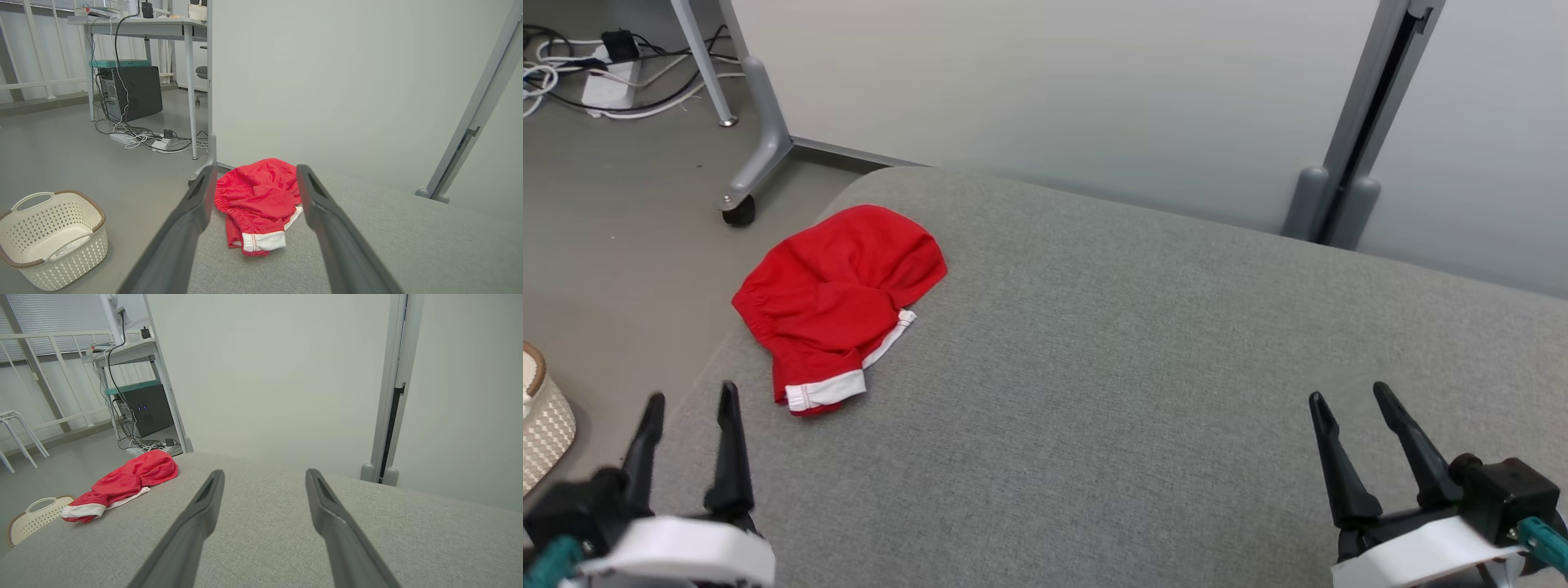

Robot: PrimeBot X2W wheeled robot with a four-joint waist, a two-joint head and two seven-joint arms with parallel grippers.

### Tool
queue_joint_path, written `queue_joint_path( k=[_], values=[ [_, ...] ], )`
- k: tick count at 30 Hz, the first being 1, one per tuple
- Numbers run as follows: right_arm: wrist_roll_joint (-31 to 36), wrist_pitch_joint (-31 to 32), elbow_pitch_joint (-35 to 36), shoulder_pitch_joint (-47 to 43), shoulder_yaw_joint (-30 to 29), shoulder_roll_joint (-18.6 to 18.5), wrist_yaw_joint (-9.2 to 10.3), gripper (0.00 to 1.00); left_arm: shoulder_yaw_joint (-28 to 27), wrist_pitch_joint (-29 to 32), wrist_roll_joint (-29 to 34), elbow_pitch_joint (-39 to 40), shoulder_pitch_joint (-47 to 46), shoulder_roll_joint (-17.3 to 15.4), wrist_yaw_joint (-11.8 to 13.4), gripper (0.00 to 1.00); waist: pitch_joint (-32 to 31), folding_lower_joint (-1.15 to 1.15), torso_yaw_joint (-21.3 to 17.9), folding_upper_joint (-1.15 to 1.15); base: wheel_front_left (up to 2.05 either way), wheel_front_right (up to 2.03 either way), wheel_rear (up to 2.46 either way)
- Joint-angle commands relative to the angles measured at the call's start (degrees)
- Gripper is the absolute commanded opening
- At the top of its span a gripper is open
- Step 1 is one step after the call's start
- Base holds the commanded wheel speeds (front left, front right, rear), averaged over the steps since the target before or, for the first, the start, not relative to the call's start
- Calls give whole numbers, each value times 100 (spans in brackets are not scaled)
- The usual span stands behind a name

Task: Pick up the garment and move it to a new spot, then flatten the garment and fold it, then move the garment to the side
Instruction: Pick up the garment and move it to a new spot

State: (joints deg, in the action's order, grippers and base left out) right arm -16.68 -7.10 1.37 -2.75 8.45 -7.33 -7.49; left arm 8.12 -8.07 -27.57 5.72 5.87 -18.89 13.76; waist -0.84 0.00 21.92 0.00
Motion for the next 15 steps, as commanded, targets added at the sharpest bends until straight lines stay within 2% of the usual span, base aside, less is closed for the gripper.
queue_joint_path(
  k=[1,7,12,15],
  values=[
    [34,-27,36,84,-6,-55,-3,100,-76,106,-91,69,-184,-43,42,100,69,0,-60,0,0,0,0],
    [81,51,221,363,-42,-218,-3,100,-317,1197,-479,-65,-1026,-505,-54,100,451,0,-314,0,0,0,0],
    [130,150,431,776,-74,-387,-3,100,-469,2023,-998,-874,-1970,-819,-336,100,988,0,-629,0,0,0,0],
    [125,179,547,1076,-122,-477,-3,100,-586,2231,-1245,-1511,-2574,-933,-508,100,1369,0,-830,0,0,0,0]
  ],
)
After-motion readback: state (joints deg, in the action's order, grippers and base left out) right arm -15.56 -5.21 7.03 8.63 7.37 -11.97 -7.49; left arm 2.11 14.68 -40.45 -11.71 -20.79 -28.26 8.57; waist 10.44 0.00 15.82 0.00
